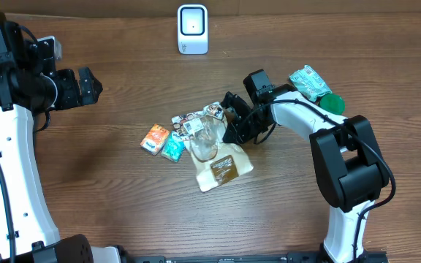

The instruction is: Scan the item barcode

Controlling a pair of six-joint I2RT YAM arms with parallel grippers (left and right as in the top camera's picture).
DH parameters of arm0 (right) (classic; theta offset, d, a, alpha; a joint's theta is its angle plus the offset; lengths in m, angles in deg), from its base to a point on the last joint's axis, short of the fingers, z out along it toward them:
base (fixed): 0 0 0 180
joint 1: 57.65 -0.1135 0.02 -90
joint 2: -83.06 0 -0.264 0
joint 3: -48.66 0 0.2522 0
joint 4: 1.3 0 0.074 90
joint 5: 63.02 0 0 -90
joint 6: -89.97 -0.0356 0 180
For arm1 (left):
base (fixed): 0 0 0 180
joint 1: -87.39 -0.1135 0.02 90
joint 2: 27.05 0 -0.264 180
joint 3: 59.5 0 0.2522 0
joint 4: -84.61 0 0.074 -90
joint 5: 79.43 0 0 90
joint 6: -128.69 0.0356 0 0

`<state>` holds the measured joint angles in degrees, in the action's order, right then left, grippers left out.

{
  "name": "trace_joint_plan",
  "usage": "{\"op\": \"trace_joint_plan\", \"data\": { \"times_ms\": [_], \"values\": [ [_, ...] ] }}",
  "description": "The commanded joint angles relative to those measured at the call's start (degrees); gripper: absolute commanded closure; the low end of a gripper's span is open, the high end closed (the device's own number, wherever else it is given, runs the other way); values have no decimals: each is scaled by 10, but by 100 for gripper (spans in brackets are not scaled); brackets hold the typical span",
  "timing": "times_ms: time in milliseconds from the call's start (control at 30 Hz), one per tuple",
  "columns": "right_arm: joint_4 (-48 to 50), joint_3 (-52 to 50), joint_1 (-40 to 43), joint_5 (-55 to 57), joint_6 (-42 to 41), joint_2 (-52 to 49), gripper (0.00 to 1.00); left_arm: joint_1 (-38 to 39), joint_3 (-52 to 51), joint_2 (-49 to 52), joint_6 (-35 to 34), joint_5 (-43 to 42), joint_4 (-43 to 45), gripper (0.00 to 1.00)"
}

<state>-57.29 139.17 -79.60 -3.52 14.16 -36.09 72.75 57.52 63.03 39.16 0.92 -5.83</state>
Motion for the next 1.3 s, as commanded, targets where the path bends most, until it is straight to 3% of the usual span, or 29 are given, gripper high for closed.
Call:
{"op": "trace_joint_plan", "data": {
  "times_ms": [0,333,633,867,1267],
  "values": [
    [2,-6,8,9,-9,-7,96,0,2,2,13,-4,1,0],
    [-57,56,15,6,-129,20,96,0,2,2,13,-4,1,0],
    [-85,76,6,178,-338,115,96,0,2,2,13,-4,1,0],
    [-77,44,-8,191,-382,113,96,0,2,2,13,-4,1,0],
    [-65,40,-15,189,-382,113,96,1,2,2,13,-4,1,1]
  ]
}}
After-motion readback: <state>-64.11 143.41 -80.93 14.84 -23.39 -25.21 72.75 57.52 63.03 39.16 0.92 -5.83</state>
